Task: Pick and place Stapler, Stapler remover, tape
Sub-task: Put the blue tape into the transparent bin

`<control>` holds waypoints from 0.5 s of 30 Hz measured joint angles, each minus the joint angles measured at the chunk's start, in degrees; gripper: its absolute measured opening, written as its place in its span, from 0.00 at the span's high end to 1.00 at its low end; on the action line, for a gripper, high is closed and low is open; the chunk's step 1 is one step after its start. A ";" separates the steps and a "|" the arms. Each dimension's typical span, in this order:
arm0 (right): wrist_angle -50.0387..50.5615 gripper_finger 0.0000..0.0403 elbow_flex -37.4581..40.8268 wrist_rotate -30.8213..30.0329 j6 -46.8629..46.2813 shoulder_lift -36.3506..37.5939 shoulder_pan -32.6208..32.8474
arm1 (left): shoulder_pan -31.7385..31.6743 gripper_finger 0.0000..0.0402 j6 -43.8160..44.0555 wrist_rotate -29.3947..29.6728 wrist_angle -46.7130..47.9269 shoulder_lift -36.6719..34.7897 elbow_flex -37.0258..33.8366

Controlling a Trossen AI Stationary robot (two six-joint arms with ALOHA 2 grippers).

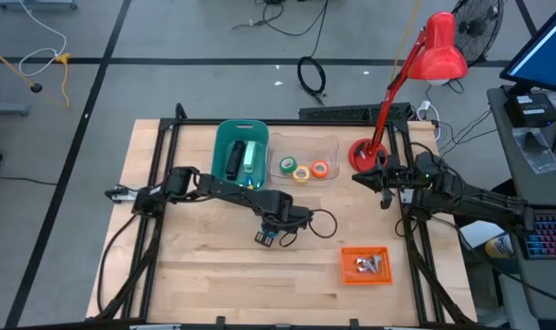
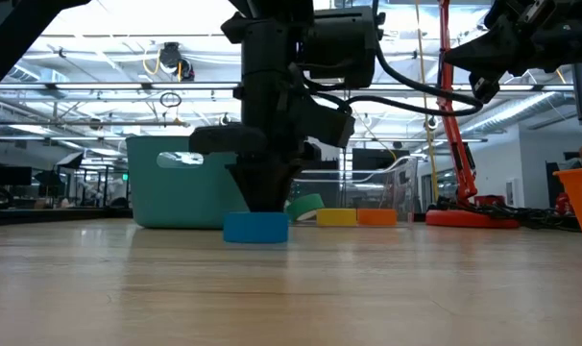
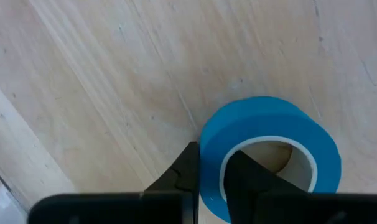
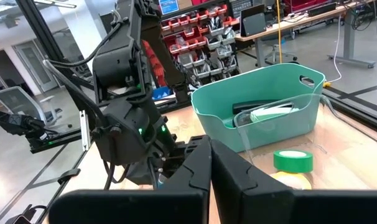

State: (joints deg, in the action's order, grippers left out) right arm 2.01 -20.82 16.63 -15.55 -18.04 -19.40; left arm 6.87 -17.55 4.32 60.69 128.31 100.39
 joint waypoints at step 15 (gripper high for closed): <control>-0.03 1.00 0.00 -0.01 -0.02 0.00 0.00 | -2.09 0.90 2.78 0.10 14.92 -0.02 25.63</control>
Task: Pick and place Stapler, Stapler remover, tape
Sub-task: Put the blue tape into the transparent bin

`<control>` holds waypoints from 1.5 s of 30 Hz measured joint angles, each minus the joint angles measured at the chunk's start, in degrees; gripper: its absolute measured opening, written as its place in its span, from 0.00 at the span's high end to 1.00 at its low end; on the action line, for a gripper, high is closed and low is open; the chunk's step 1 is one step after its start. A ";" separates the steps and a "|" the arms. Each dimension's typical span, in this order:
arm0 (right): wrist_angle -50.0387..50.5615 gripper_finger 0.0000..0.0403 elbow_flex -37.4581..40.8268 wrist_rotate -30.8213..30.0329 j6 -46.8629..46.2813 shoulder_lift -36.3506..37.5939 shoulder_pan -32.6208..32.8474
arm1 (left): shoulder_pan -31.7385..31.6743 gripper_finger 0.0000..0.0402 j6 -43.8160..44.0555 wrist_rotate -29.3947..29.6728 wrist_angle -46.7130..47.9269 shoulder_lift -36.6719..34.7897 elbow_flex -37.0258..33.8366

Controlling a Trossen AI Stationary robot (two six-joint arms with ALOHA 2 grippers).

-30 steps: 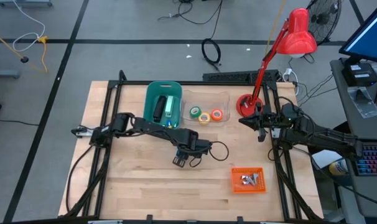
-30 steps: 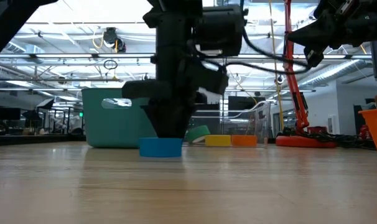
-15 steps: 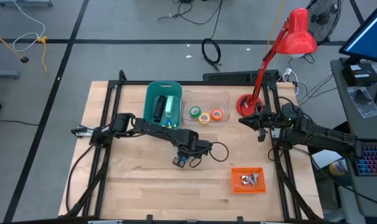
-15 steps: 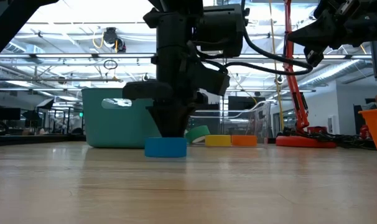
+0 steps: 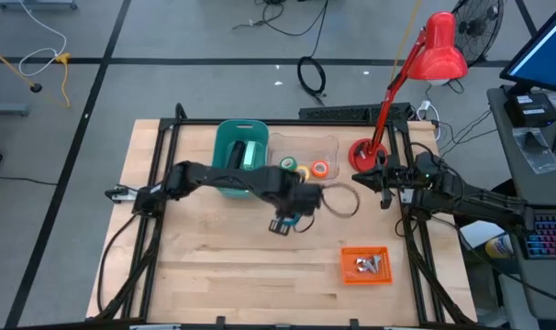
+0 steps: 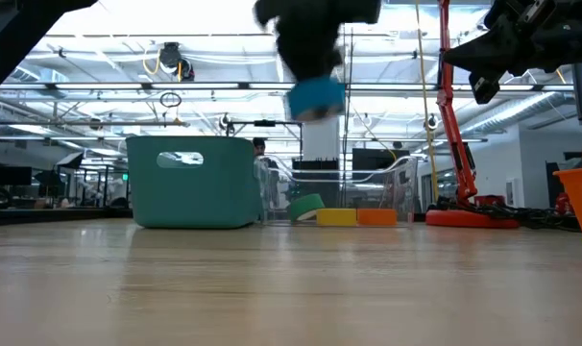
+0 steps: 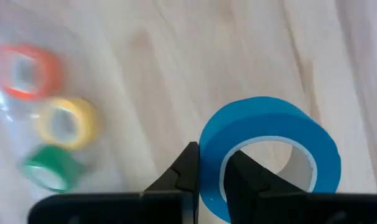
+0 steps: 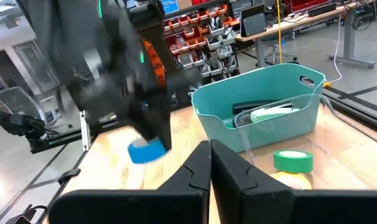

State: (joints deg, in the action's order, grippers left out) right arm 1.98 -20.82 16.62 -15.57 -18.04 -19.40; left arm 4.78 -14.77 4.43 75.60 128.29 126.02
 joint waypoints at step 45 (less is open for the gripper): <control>-0.06 1.00 0.00 -0.28 -0.90 -0.76 -0.11 | -21.47 0.90 -1.01 3.18 -20.82 11.71 8.44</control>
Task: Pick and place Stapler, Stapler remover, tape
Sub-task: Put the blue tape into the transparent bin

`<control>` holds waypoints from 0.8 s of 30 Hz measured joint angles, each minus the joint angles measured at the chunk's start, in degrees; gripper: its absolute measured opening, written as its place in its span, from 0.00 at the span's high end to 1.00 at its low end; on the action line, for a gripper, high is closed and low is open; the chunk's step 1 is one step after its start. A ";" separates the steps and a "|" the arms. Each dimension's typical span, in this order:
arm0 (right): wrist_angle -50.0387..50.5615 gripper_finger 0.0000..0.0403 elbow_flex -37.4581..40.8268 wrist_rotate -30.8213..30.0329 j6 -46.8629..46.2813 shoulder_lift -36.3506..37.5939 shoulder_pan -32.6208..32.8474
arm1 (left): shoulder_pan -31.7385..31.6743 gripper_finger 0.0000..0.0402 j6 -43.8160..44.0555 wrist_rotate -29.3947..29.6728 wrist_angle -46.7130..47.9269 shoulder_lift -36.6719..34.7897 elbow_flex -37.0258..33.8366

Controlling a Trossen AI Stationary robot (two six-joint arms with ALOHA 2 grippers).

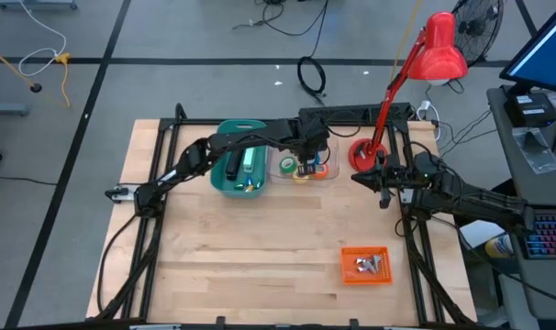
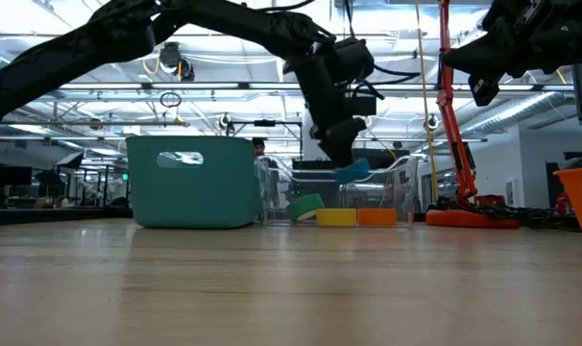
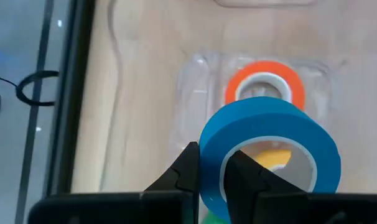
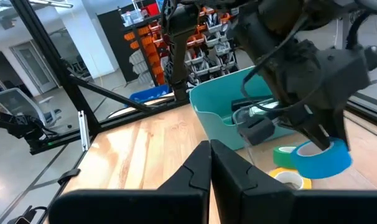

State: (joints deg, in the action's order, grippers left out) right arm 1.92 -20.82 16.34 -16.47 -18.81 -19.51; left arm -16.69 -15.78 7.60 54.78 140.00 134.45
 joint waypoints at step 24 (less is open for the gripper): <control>0.01 1.00 0.00 -0.04 -0.85 -0.04 -0.01 | 0.31 0.90 -0.22 0.06 1.35 4.69 -0.04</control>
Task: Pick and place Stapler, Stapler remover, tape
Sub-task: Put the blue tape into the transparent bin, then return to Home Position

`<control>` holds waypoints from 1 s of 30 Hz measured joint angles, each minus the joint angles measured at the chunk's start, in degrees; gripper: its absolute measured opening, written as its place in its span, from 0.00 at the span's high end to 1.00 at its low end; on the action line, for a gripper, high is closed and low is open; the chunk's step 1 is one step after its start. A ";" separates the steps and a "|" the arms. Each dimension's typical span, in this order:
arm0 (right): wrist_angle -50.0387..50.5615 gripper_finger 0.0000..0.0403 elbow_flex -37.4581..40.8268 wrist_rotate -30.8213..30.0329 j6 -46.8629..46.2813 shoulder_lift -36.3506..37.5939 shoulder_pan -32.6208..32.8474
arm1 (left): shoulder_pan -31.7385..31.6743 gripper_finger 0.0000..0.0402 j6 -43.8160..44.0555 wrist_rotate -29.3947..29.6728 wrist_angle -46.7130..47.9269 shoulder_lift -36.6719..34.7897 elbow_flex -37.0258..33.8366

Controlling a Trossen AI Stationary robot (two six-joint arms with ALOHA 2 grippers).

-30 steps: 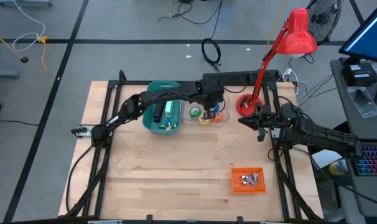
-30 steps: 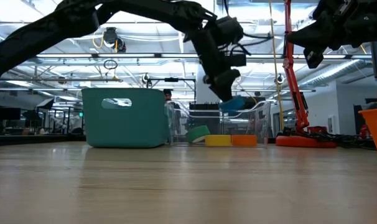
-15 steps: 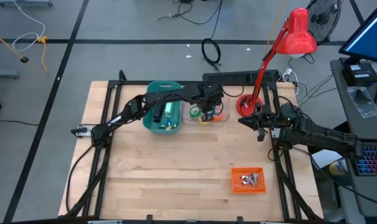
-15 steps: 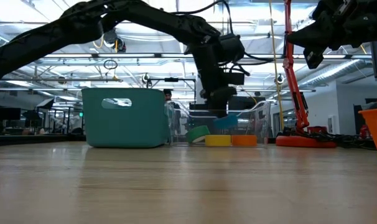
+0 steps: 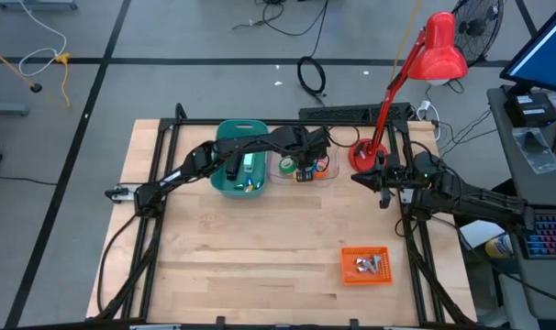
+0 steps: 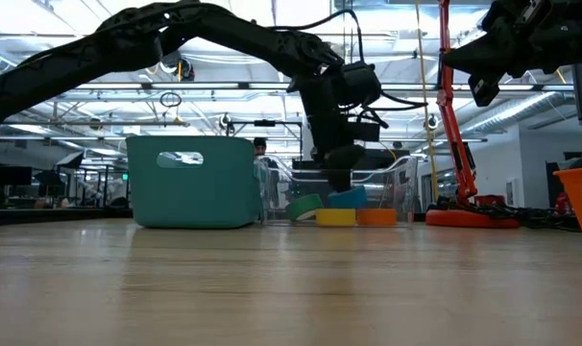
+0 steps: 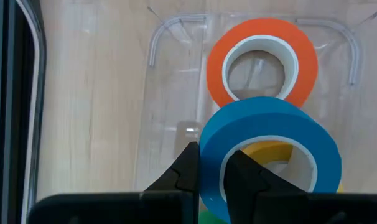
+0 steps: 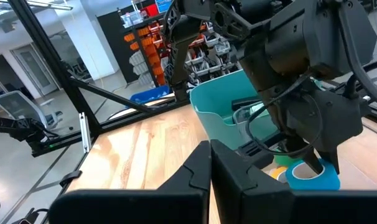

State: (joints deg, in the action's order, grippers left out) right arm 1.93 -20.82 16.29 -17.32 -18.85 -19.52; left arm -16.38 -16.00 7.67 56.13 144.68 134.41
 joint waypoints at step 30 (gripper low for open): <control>-0.34 1.00 0.04 0.39 0.00 -0.09 0.01 | -0.36 0.31 7.26 0.30 2.10 -8.49 0.52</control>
State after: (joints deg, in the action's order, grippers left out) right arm 1.59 -20.78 16.69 -17.32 -18.94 -19.51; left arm -16.74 -8.74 7.96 58.23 136.19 134.93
